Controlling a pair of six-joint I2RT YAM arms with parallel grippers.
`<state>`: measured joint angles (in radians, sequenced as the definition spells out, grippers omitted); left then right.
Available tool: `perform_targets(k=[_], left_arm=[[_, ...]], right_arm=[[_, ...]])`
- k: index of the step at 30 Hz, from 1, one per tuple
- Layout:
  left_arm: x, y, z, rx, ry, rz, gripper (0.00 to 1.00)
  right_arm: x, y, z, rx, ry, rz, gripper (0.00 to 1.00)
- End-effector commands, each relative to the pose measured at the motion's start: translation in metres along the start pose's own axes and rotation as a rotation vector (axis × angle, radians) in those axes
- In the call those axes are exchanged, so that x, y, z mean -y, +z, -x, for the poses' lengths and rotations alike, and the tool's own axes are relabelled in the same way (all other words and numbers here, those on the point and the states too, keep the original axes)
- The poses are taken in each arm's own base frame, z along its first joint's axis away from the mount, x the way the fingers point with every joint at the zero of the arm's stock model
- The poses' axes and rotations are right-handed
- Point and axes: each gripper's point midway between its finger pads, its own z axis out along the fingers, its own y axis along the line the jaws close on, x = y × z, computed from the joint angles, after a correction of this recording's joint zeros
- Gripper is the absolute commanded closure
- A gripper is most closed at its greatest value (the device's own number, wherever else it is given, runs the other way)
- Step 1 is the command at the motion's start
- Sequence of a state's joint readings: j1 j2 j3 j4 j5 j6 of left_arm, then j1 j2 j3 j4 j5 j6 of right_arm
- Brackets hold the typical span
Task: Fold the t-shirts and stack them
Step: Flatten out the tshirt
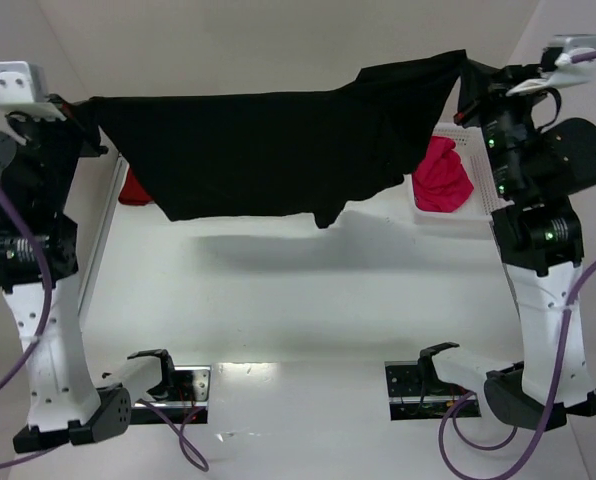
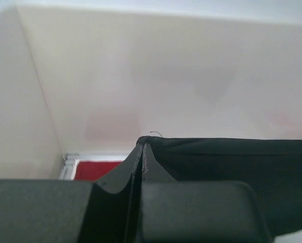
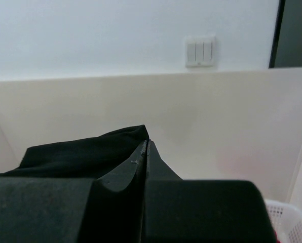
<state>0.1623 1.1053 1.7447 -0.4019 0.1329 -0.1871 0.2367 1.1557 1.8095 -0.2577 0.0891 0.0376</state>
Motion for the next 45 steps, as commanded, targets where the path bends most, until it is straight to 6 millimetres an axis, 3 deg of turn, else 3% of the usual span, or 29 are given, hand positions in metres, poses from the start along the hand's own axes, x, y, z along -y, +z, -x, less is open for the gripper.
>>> perform_targets(k=[1,4,5,6,8,9,10,13,19,20,25,31,35,40,42,45], left_arm=[[-0.010,-0.008,0.026,0.074,0.020,0.062,1.00],[-0.003,-0.018,0.047,0.126,0.035,0.049,1.00],[-0.008,-0.018,0.051,0.142,0.045,0.073,1.00],[-0.018,-0.010,0.040,0.117,0.039,0.120,1.00],[-0.019,-0.002,0.032,0.078,0.045,0.124,1.00],[-0.015,-0.001,0.034,0.086,0.036,0.103,1.00],[-0.015,-0.001,0.023,0.068,0.035,0.094,1.00],[-0.025,-0.008,0.018,0.060,0.041,0.156,1.00],[-0.028,-0.016,0.015,0.053,0.052,0.176,1.00],[-0.031,-0.016,0.015,0.052,0.064,0.187,1.00],[-0.031,-0.022,0.031,0.100,0.079,0.196,1.00],[-0.040,-0.030,0.045,0.131,0.098,0.256,1.00],[-0.042,-0.030,0.045,0.130,0.106,0.266,1.00],[-0.039,-0.040,0.044,0.137,0.107,0.256,1.00],[-0.036,-0.045,0.040,0.133,0.097,0.247,1.00],[-0.026,-0.059,0.023,0.110,0.070,0.203,1.00]], right_arm=[[0.003,0.002,0.020,0.057,-0.023,-0.010,1.00],[-0.001,-0.006,0.034,0.087,0.018,0.006,1.00],[0.001,-0.002,0.026,0.082,0.018,-0.007,1.00],[0.005,0.000,0.026,0.097,0.020,-0.029,1.00],[0.013,0.016,0.014,0.035,-0.003,-0.080,1.00],[0.014,0.014,0.005,0.002,-0.007,-0.083,1.00],[0.016,0.016,0.005,0.012,-0.006,-0.091,1.00],[0.027,0.002,0.003,0.023,-0.039,-0.143,1.00],[0.033,-0.004,0.017,0.036,-0.106,-0.163,1.00],[0.032,-0.007,0.031,0.065,-0.102,-0.163,1.00],[0.038,-0.006,0.034,0.074,-0.125,-0.193,1.00],[0.047,-0.026,0.061,0.136,-0.150,-0.242,1.00],[0.050,-0.027,0.049,0.114,-0.164,-0.254,1.00],[0.046,-0.036,0.050,0.119,-0.124,-0.231,1.00],[0.038,-0.035,0.040,0.096,-0.105,-0.183,1.00],[0.030,-0.040,0.007,0.024,-0.050,-0.134,1.00]])
